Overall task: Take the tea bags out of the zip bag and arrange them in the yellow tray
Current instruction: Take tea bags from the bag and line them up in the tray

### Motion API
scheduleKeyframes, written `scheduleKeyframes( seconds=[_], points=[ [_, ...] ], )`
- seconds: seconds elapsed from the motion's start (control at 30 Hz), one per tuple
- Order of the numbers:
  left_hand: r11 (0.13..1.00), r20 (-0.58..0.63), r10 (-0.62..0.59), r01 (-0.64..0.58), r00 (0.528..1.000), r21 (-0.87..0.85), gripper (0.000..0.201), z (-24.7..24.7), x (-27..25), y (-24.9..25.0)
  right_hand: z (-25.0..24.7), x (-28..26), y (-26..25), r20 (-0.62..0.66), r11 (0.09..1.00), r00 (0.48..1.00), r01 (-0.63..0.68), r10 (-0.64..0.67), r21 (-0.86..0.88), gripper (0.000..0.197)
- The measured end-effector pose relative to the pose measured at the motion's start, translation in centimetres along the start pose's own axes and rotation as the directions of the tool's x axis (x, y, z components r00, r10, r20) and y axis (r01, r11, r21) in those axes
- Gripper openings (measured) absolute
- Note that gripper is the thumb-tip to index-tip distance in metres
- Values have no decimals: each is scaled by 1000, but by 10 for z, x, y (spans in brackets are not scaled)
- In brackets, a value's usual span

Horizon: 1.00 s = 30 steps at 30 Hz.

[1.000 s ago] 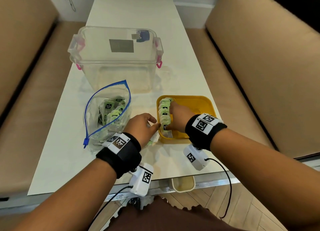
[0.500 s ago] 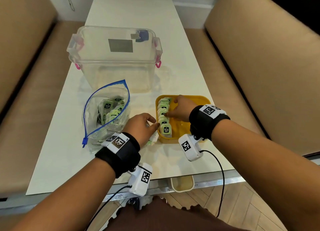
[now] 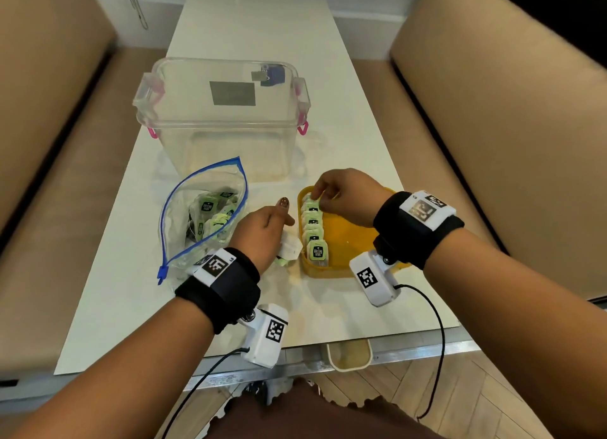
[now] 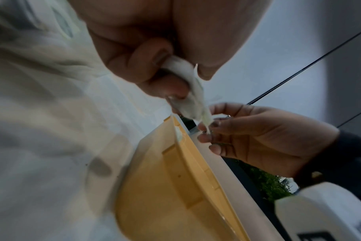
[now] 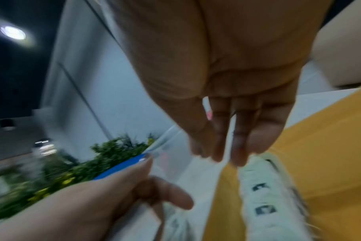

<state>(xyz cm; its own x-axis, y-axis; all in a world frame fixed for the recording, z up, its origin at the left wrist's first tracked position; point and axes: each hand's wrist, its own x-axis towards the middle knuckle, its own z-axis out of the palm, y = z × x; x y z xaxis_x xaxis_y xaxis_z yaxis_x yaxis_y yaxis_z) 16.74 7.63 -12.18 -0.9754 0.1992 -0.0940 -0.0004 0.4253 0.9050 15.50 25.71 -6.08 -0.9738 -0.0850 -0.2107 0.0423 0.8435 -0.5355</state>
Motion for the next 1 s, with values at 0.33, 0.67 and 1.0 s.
scheduleKeyframes(
  seconds=[0.33, 0.67, 1.0],
  points=[
    [976, 7, -144, 143, 990, -164, 52, -9, 3, 18, 14, -28, -28, 263, 977, 944, 169, -198, 129, 31],
    [981, 142, -131, 148, 981, -123, 72, -12, -4, 20, 4, -24, -15, -5, 916, 979, 191, -202, 352, 6],
    [992, 181, 84, -65, 980, -108, 11, -3, -8, 12, -10, -24, -7, -64, 947, 994, 106, -90, 302, 11]
  ],
)
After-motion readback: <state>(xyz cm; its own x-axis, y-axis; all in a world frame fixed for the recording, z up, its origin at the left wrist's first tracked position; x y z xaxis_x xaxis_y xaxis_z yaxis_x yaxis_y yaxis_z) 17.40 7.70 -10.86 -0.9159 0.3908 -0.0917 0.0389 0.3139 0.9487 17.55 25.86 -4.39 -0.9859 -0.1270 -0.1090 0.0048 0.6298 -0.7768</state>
